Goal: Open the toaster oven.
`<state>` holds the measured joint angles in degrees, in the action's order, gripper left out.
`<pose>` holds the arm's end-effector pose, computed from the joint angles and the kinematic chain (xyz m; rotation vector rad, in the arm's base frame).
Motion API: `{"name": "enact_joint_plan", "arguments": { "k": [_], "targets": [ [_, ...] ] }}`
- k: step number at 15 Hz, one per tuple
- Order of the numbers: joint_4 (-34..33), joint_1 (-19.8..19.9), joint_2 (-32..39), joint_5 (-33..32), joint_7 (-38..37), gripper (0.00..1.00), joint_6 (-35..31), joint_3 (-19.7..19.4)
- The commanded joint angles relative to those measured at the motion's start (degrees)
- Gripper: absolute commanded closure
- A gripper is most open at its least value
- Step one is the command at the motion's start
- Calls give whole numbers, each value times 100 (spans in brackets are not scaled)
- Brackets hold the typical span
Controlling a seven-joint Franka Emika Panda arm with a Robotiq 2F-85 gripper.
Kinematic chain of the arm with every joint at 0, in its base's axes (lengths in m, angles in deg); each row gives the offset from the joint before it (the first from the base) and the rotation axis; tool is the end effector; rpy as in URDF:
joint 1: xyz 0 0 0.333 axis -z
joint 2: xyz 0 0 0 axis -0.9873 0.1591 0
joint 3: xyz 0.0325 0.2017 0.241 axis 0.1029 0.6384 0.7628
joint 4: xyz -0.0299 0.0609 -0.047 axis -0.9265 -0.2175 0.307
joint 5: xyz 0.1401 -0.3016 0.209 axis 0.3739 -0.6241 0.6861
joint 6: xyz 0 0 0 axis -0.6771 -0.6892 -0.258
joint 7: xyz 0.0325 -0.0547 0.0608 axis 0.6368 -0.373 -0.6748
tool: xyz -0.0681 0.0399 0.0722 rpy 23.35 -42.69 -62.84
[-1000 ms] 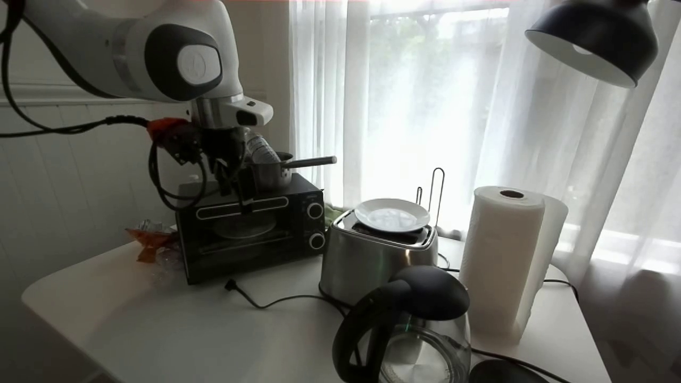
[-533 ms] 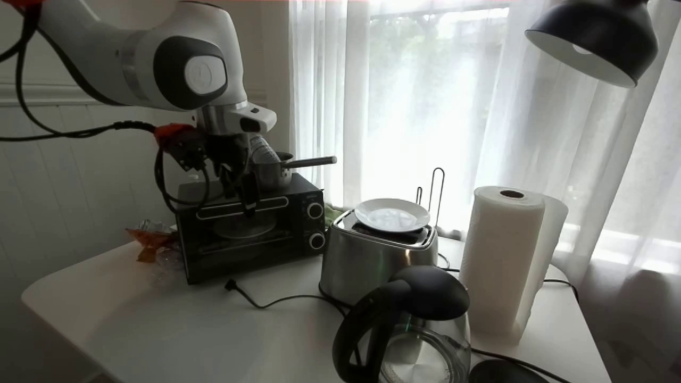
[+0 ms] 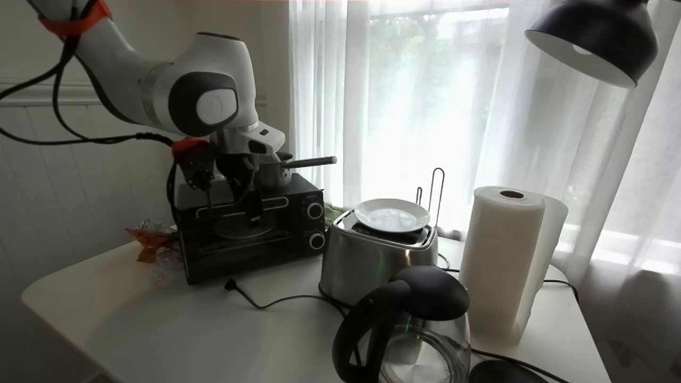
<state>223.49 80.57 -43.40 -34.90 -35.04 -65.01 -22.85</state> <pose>0.4863 0.0427 0.3316 -2.8079 0.9026 -0.3135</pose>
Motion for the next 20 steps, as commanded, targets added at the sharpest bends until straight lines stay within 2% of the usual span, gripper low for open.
{"name": "enact_joint_plan", "arguments": {
  "k": [1,6,13,20],
  "targets": [
    [-146,-171,138,679,251,0,-93,-53],
    [-271,-218,257,1139,456,0,-47,-66],
    [-259,-160,454,867,248,0,-31,-171],
    [-86,-30,185,934,375,0,203,-425]
  ]
}}
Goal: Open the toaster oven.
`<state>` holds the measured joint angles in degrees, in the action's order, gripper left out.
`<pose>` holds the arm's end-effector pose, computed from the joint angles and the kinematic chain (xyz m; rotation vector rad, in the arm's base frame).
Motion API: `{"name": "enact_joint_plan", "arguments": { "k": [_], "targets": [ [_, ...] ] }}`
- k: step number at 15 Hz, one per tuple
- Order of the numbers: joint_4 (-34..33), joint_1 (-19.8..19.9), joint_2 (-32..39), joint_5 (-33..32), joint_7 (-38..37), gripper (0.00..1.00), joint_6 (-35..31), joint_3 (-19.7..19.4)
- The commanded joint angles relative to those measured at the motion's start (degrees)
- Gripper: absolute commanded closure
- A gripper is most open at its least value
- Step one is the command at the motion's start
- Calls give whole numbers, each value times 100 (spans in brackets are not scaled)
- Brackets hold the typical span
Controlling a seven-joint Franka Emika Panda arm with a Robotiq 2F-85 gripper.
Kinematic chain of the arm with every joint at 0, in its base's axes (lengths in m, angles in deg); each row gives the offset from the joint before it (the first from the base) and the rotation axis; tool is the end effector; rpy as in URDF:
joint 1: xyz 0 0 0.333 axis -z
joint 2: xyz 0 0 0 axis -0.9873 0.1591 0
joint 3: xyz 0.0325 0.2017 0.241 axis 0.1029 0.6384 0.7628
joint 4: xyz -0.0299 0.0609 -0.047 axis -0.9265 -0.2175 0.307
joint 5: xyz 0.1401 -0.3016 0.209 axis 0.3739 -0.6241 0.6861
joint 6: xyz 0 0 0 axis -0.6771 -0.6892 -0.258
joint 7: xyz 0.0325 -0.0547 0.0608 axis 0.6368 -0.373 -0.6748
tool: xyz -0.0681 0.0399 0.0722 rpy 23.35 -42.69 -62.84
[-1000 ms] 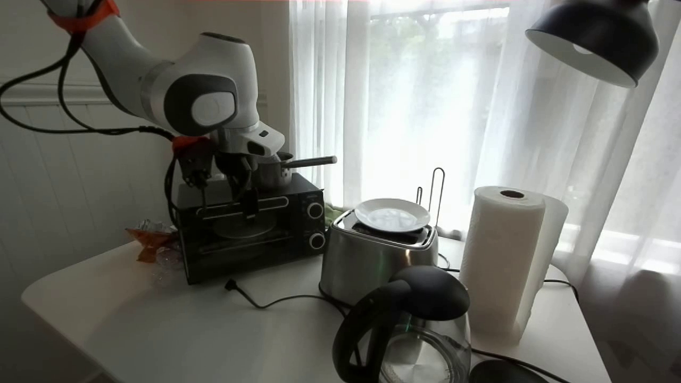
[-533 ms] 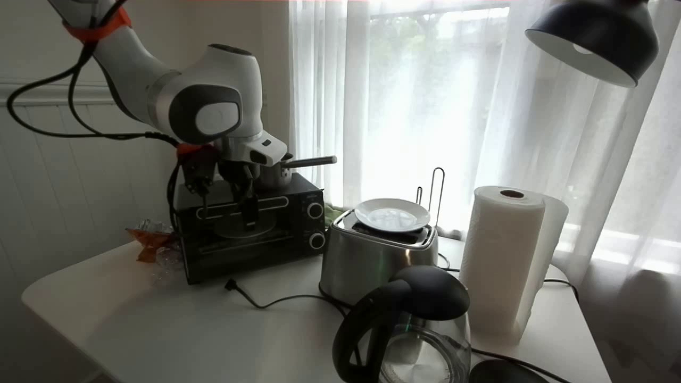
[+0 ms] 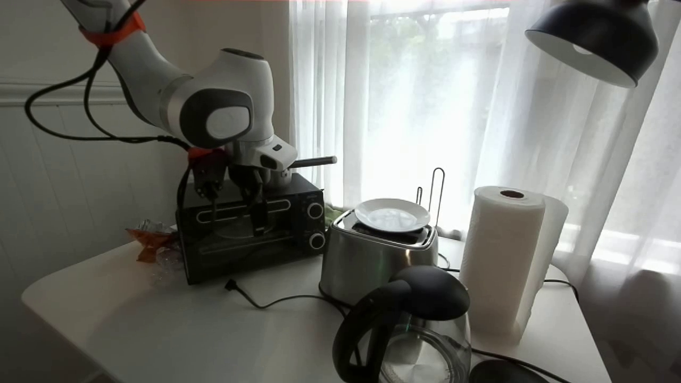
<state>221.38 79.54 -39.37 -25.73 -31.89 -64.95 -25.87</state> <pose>0.4979 0.0214 0.3113 -2.6966 1.0477 -0.2314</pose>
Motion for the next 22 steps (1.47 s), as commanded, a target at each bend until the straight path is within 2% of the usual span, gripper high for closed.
{"name": "enact_joint_plan", "arguments": {
  "k": [1,8,16,20,22],
  "targets": [
    [112,112,-222,128,201,0,377,-166],
    [162,428,-105,357,977,0,1181,-532],
    [202,720,15,457,1616,0,1522,-818],
    [292,606,-295,-47,1331,0,1573,-739],
    [399,488,-506,-535,1075,0,1547,-631]
  ]
}}
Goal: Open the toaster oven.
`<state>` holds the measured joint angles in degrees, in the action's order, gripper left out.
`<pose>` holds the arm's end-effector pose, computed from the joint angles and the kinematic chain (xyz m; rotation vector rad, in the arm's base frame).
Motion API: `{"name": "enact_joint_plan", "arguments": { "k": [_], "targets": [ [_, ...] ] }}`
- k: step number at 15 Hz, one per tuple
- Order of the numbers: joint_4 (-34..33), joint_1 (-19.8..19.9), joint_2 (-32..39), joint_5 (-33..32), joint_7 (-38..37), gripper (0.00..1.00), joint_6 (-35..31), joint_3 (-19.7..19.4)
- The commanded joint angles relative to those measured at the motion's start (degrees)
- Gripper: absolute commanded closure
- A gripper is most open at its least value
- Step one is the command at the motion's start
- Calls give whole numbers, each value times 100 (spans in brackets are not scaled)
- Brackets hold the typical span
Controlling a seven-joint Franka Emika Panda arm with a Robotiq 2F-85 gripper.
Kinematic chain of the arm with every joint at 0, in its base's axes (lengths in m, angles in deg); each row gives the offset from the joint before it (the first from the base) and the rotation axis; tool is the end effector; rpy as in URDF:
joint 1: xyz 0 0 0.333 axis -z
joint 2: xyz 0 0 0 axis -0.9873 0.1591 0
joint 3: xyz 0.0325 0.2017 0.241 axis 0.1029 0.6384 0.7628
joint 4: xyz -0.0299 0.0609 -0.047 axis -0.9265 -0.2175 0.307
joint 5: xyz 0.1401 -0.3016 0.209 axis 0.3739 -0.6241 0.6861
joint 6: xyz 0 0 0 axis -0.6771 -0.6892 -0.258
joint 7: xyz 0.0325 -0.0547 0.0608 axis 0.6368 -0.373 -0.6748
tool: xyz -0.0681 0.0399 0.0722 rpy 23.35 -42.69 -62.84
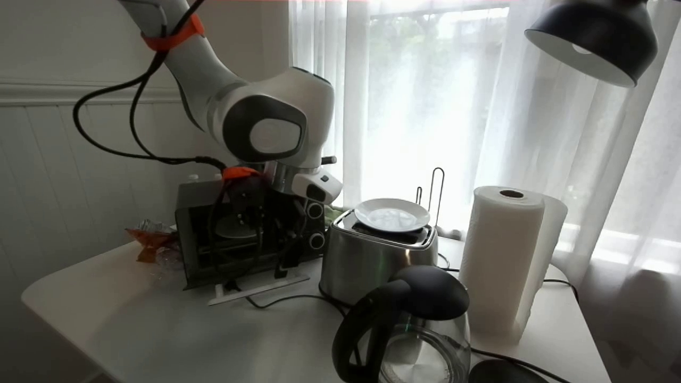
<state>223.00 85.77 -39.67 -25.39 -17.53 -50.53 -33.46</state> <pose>0.4583 -0.0808 0.2797 -2.7402 1.0186 0.0872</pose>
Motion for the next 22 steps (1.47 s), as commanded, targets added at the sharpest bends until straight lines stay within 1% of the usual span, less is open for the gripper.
{"name": "enact_joint_plan", "arguments": {
  "k": [1,3,6,8,10,12,14,15,18,20,22],
  "targets": [
    [258,-184,-577,-862,-485,0,162,194],
    [330,-298,-743,-1451,-754,0,28,379],
    [264,-286,-817,-2634,-1480,0,-316,626],
    [205,-223,-807,-3174,-1767,0,-406,715],
    [197,-210,-762,-3518,-1802,0,-599,745],
    [237,-272,-748,-3533,-1873,0,-714,785],
    [312,-466,-778,-2978,-1618,0,-663,861],
    [339,-543,-799,-2840,-1601,0,-594,926],
    [322,-851,-877,-2271,-1805,0,159,1195],
    [296,-1066,-912,-1932,-1856,0,453,1374],
    [278,-1264,-932,-1791,-2022,0,556,1582]
  ]
}}
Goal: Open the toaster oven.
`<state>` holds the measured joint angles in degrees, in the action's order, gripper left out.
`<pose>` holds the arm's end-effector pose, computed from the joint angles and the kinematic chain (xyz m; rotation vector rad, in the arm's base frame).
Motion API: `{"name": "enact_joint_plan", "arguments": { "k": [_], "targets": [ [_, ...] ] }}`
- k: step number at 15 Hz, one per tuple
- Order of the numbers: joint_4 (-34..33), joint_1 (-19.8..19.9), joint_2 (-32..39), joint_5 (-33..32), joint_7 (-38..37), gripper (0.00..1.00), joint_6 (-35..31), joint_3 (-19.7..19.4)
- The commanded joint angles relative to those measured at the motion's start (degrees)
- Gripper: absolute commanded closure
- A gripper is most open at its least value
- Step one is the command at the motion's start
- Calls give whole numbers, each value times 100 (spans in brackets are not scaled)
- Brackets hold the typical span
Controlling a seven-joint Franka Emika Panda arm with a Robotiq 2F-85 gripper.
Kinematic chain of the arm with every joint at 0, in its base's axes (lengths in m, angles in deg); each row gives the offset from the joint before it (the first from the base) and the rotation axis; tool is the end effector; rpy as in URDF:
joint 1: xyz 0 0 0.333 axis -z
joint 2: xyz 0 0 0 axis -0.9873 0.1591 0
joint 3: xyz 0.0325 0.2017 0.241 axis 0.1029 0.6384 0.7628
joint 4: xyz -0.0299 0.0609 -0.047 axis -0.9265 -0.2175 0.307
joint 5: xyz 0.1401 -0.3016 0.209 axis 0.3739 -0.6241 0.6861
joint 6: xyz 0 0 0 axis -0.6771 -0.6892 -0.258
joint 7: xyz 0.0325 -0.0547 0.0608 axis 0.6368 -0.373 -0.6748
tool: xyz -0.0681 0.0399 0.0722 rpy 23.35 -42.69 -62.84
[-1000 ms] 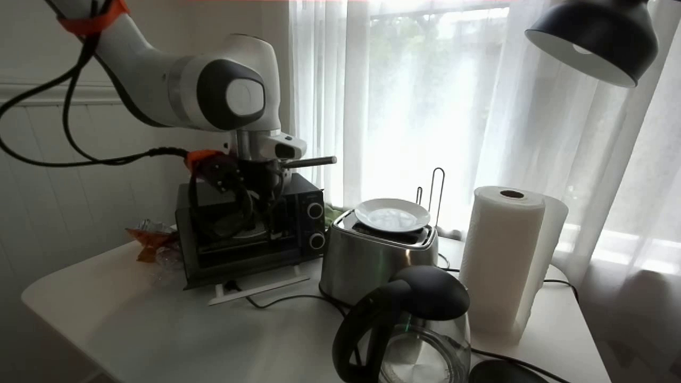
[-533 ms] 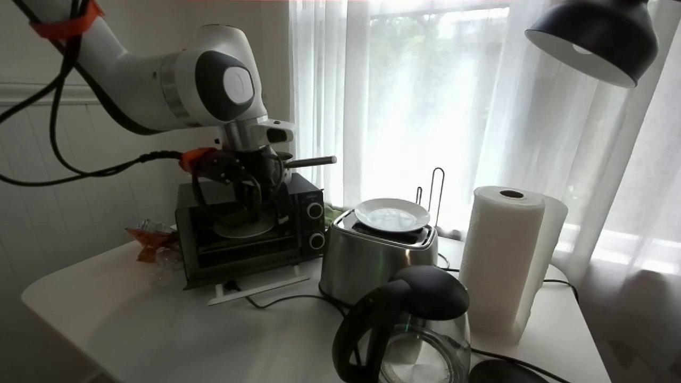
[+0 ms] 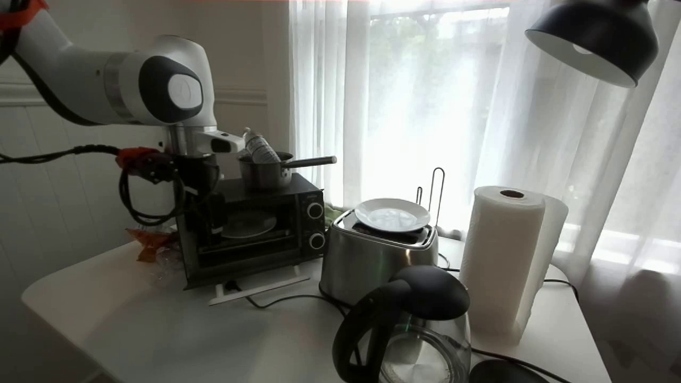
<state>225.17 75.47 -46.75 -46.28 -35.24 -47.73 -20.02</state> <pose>0.4381 0.1060 0.3167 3.0744 -0.4981 -0.0087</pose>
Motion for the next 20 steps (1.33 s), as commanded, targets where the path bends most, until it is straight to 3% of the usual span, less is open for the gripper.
{"name": "enact_joint_plan", "arguments": {
  "k": [1,9,15,17,18,20],
  "targets": [
    [28,-312,-224,252,-417,0,318,348],
    [-366,-804,-724,31,-1889,0,933,1106],
    [-403,-808,-1652,-354,-3180,0,1429,1554],
    [-349,-796,-2023,-605,-3360,0,1603,1673],
    [-519,-812,-1531,-392,-3044,0,1464,1538],
    [-517,-813,-1655,-408,-3062,0,1493,1567]
  ]
}}
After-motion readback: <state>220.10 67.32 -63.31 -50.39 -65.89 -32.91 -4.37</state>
